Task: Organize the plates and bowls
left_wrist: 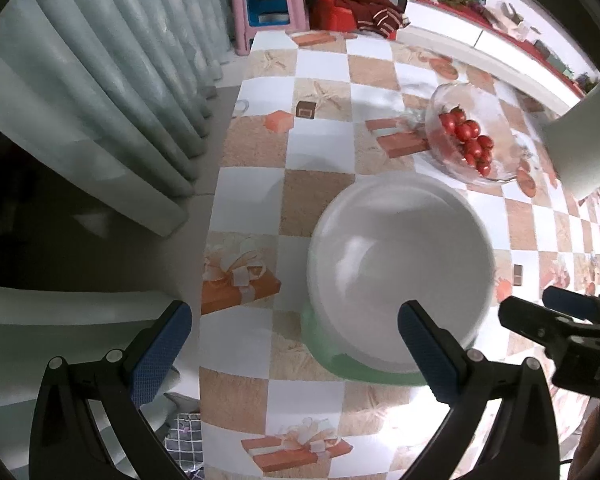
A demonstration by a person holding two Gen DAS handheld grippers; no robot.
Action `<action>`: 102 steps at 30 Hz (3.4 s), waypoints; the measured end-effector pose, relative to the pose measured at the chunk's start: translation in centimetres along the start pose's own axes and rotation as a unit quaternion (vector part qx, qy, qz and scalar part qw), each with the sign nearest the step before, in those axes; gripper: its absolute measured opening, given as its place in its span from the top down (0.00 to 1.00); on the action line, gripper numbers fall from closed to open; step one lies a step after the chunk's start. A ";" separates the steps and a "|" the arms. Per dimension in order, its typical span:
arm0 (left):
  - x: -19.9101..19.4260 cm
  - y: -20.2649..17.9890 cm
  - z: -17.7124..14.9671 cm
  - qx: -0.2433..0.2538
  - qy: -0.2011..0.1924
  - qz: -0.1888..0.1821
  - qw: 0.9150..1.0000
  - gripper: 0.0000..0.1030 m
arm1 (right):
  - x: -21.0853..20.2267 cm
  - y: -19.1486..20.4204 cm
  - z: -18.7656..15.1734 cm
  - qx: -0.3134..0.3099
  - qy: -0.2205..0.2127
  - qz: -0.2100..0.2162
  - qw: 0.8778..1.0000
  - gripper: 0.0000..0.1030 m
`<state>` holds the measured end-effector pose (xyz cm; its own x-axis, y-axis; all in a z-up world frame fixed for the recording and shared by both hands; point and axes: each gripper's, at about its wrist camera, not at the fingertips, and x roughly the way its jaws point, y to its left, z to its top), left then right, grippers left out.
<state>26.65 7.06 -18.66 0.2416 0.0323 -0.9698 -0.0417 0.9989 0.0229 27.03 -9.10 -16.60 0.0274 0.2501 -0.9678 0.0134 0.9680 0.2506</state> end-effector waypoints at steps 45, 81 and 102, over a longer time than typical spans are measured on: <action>-6.6 -3.4 -6.1 0.054 -0.006 0.009 0.998 0.00 | -6.5 3.3 -4.8 -0.059 -0.042 -0.024 0.997 0.00; -9.7 -2.3 -9.0 0.047 0.004 0.001 0.999 0.00 | -9.0 6.6 -8.2 -0.140 -0.041 -0.094 0.985 0.00; -10.5 -2.9 -8.8 0.060 -0.006 -0.013 0.998 0.00 | -9.8 6.6 -8.7 -0.140 -0.044 -0.101 0.984 0.00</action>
<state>15.70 3.55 -10.67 0.2534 0.0059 -0.9673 0.0813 0.9963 0.0273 18.13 -4.95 -5.66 0.1398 0.0614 -0.9883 -0.2474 0.9686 0.0252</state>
